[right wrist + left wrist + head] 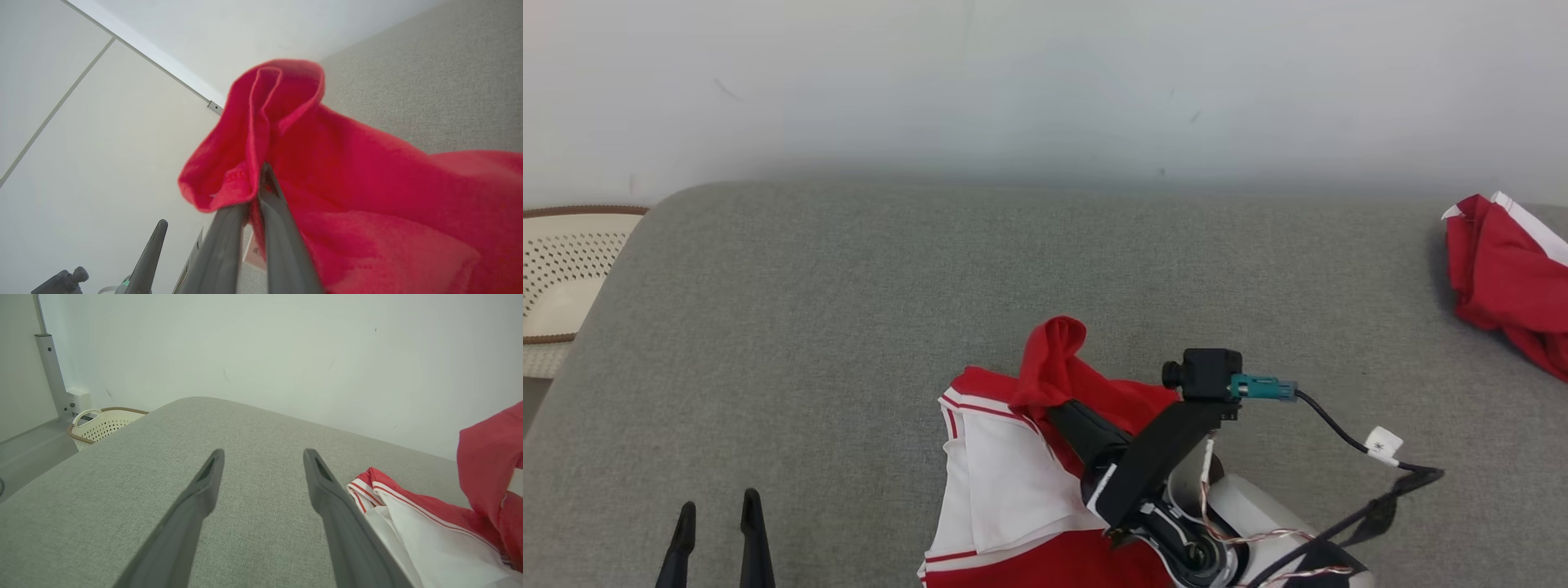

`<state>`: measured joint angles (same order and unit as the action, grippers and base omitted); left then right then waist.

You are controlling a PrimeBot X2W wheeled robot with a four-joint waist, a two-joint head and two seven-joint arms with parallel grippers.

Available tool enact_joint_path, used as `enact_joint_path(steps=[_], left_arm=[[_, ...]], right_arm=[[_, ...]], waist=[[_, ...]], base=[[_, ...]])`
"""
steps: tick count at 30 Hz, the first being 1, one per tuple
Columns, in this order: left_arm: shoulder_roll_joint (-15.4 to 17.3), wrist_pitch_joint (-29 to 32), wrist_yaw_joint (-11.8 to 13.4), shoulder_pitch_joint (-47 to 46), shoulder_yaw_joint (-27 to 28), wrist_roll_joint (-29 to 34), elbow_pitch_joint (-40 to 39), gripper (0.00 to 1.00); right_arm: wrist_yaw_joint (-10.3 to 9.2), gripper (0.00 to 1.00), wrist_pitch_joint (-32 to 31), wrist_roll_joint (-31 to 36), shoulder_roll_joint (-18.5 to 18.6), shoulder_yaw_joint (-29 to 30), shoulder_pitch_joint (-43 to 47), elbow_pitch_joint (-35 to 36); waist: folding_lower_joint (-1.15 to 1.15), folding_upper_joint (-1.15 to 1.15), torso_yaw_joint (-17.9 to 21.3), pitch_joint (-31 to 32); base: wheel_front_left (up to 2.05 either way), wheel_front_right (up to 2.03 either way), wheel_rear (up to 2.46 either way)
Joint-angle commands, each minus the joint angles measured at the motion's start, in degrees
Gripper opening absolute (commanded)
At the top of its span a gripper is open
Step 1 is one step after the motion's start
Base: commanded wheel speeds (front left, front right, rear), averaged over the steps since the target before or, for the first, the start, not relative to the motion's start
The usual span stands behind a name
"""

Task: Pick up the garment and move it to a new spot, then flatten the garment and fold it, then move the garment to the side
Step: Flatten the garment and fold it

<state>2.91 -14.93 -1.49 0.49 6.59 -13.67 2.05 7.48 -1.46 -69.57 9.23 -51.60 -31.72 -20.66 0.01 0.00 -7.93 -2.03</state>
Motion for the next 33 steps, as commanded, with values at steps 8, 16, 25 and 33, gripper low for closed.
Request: enact_joint_path(steps=[8,16,25,33], left_arm=[[0.0,-0.2,-0.3,-1.6,-1.0,-0.3,0.8,1.0],[0.0,-0.2,0.1,-3.1,-2.6,-0.6,1.6,1.0],[0.0,-0.2,-0.1,-3.0,-1.5,-0.1,2.3,1.0],[0.0,-0.2,-0.3,-1.8,-1.3,0.1,2.2,1.0]], right_arm=[[0.02,0.0,1.6,-1.4,-4.0,-2.2,-4.3,-7.9],[0.03,0.44,4.1,-2.7,-5.8,-5.5,-7.1,-14.4],[0.03,1.0,7.3,-5.3,-5.3,-7.4,-8.7,-13.1],[0.03,1.0,12.9,-6.8,0.9,-6.5,-8.9,-6.4]], waist=[[-0.01,0.0,-1.2,-1.4],[-0.01,0.0,-2.8,-2.3],[-0.01,0.0,-1.7,-1.9],[-0.01,0.0,-0.6,-0.7]], base=[[0.0,0.0,0.0],[0.0,0.0,0.0],[0.0,0.0,0.0],[0.0,0.0,0.0]])
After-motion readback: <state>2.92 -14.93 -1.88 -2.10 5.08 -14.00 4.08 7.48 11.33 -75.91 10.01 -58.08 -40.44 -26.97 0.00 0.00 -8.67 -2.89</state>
